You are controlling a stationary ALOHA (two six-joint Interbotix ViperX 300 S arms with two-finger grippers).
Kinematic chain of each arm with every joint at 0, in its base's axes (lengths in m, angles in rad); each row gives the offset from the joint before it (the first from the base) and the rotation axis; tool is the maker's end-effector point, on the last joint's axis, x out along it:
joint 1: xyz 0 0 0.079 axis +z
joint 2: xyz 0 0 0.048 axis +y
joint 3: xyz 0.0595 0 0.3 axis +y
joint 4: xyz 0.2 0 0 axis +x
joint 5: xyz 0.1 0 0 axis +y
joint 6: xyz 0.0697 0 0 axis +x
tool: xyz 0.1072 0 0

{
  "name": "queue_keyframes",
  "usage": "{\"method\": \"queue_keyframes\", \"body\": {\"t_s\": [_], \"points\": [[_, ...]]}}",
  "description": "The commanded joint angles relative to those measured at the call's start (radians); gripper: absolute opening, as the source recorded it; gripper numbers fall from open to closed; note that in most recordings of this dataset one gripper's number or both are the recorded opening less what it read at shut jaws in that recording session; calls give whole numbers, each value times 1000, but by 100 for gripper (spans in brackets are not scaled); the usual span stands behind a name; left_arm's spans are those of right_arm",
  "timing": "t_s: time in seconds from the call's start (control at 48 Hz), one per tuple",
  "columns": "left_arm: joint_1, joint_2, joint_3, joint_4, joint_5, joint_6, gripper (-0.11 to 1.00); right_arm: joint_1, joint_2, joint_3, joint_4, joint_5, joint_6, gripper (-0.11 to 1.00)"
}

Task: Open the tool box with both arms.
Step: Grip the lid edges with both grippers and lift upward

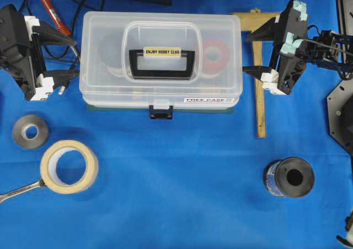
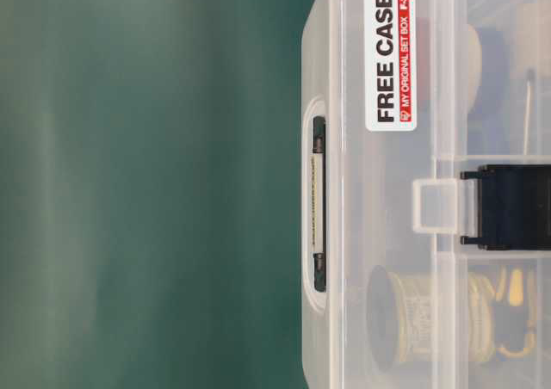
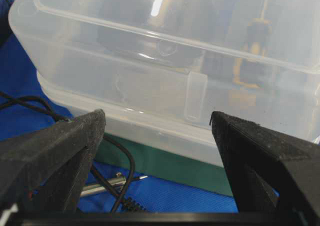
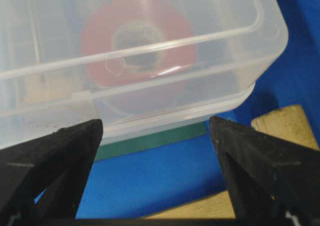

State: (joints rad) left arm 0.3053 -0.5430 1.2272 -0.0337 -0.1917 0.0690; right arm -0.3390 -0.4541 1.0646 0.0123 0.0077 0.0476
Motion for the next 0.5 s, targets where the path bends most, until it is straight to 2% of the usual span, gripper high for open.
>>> {"method": "queue_keyframes", "body": {"t_s": [0.0,0.166,0.479], "points": [[-6,-21,-48,-2,-25,-3,90,5,-21,-57,3,-15,3,87],[-2,-57,-54,-2,-25,-2,90,5,-57,-67,3,-9,0,87],[61,-121,-52,-2,-32,0,90,-3,-144,-72,-3,-9,-5,87]]}}
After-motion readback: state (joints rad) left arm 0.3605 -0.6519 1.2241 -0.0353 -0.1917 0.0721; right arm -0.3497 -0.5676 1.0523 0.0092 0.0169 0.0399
